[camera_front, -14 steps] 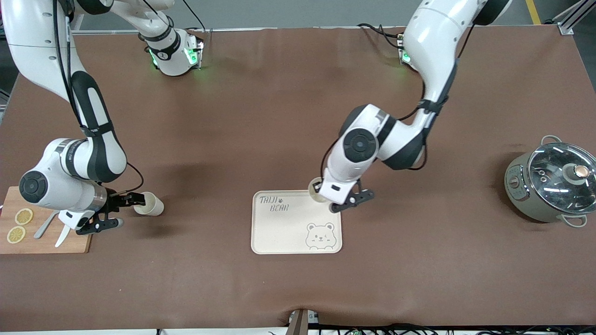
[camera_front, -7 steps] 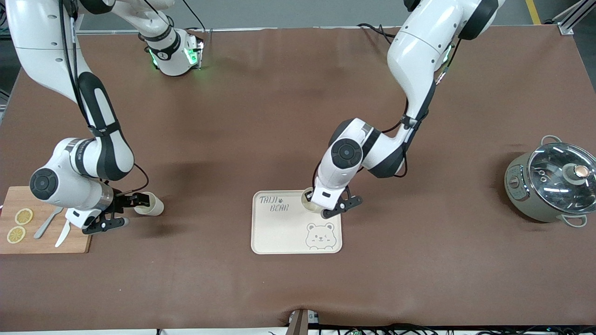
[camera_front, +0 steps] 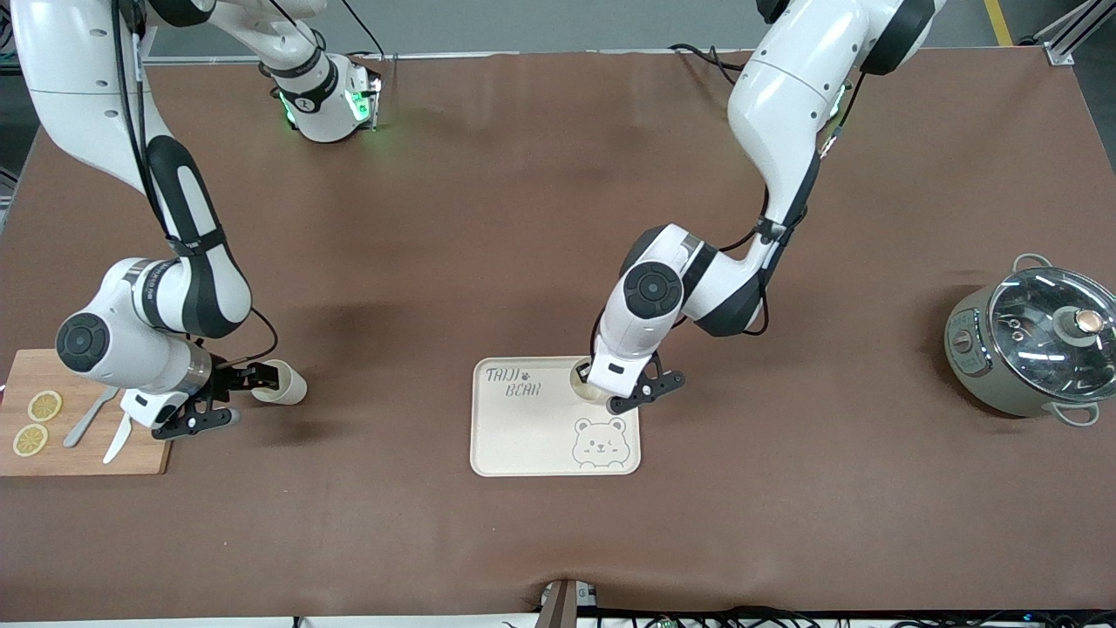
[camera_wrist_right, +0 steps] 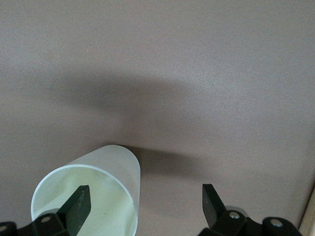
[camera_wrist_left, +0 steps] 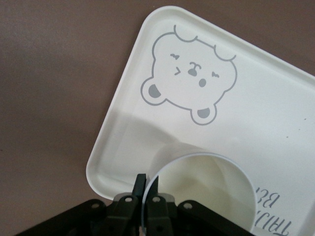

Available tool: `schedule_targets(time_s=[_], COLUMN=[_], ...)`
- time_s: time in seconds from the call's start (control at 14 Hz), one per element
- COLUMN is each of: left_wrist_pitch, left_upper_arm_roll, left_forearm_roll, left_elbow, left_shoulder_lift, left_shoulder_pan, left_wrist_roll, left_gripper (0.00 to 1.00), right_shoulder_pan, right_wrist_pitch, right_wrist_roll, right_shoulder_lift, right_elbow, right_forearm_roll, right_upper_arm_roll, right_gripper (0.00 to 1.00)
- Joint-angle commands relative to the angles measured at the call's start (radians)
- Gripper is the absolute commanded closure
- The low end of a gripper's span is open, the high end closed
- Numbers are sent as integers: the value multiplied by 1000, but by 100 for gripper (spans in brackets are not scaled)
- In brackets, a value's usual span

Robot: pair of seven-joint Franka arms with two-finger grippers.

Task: Place white IKEA cup upright on tray with both arms
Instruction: 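Lower the held cup upright onto the tray and open the left gripper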

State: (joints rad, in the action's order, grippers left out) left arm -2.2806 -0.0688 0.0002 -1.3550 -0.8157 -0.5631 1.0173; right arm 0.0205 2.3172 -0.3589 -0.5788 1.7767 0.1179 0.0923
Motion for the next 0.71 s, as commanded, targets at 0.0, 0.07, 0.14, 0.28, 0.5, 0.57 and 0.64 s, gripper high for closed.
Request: schedule_targets(time_s=[0.0, 0.07, 0.14, 0.28, 0.5, 0.57, 0.64], left_wrist_pitch=[3, 3, 3, 1, 1, 3, 9], left_upper_arm_roll=[4, 6, 20, 27, 30, 33, 34], left_forearm_roll=[56, 58, 60, 61, 60, 58, 57], left_elbow=[7, 8, 8, 8, 11, 11, 11], left_shoulder_lift=[-16, -23, -34, -45, -39, -30, -20], left_shoulder_pan=[3, 3, 2, 0, 0, -1, -3], left_wrist_roll=[6, 6, 6, 1, 9, 14, 18], left_gripper=[100, 100, 100, 100, 0, 0, 0], right_shoulder_pan=[-4, -4, -4, -4, -4, -4, -2], right_wrist_pitch=[16, 16, 16, 18, 37, 45, 50], right_wrist_roll=[-6, -6, -6, -6, -6, -6, -6], right_shoulder_lift=[17, 16, 13, 11, 2, -1, 0], right_elbow=[26, 26, 26, 26, 27, 38, 39], right_forearm_roll=[23, 23, 23, 23, 23, 23, 23], right_upper_arm_roll=[0, -2, 0, 0, 0, 0, -2], right_gripper=[0, 0, 0, 0, 0, 0, 0])
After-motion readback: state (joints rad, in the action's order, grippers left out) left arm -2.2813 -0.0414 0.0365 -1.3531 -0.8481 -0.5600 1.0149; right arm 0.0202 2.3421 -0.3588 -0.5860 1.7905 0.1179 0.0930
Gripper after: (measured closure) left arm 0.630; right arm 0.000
